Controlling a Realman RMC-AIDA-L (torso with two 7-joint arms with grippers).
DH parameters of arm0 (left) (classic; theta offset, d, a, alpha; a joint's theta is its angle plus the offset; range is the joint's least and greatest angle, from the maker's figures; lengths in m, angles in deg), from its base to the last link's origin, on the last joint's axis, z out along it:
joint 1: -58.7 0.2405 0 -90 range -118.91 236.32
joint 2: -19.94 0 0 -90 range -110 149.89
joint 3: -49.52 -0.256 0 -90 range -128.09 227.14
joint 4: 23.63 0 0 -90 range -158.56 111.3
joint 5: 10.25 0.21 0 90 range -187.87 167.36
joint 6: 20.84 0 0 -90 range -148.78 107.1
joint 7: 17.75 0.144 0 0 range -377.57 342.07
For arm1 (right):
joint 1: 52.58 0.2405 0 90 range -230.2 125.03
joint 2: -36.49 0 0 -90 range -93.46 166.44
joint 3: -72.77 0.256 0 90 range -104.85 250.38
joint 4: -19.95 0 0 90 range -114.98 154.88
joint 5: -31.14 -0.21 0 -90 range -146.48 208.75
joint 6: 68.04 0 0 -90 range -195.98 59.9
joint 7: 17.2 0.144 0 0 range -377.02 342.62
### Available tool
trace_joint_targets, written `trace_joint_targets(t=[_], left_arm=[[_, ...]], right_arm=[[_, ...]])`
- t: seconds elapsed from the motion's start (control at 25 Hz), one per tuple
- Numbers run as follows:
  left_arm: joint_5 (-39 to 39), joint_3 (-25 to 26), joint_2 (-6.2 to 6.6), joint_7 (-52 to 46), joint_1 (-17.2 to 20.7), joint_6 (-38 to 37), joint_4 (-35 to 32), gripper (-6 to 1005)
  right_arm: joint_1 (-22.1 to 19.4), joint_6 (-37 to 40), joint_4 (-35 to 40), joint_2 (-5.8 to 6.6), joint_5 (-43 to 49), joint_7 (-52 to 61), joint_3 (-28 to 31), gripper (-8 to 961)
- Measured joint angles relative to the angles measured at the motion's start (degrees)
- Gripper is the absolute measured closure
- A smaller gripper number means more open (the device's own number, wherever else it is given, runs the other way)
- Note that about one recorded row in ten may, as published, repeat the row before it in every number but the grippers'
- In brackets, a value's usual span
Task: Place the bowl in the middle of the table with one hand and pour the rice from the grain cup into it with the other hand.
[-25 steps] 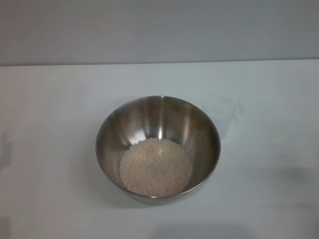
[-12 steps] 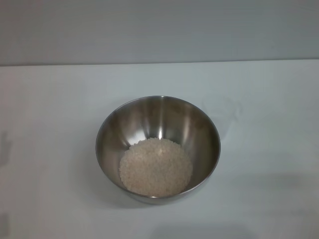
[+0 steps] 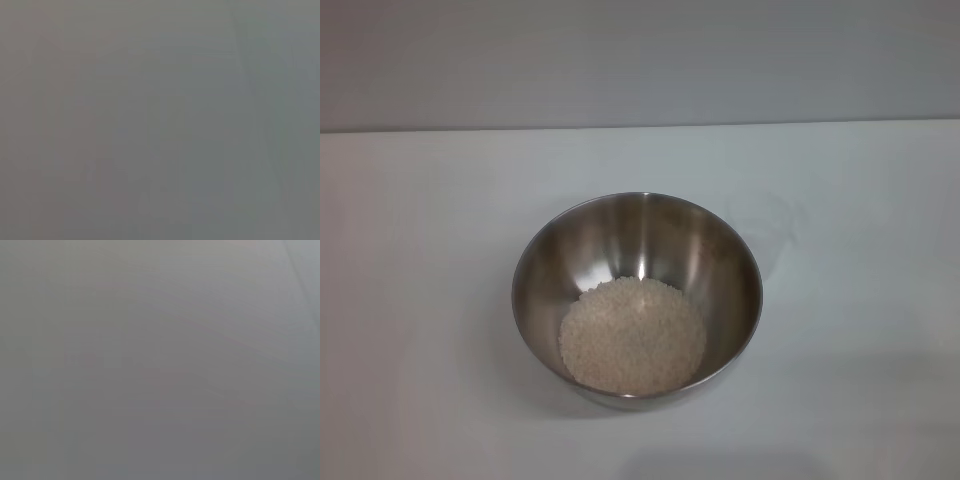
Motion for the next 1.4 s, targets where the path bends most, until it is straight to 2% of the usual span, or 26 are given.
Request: trace_joint_targets(t=[0.56,0.8,0.96,1.12,1.4], left_arm=[[-3.34,-0.04,0.02,-2.30,-0.01,-0.22,0.13,183],[-3.43,-0.04,0.02,-2.06,-0.29,0.51,-0.02,183],[-3.42,-0.04,0.01,-1.67,-1.71,2.47,-0.46,183],[-3.42,-0.04,0.04,-1.57,-2.03,2.73,-0.68,183],[-3.43,1.38,0.09,-1.52,-3.03,4.95,-1.95,184]], right_arm=[[-1.07,1.25,0.32,-0.04,-0.73,5.77,2.37,124],[-2.22,2.08,-1.84,-0.16,-2.50,6.58,3.78,124],[-2.57,1.70,-2.04,-0.06,-2.79,6.70,3.88,124],[-2.17,2.39,-2.08,-0.04,-4.22,11.56,4.10,124],[-2.71,4.96,-2.94,-0.16,-5.19,11.63,3.82,124]])
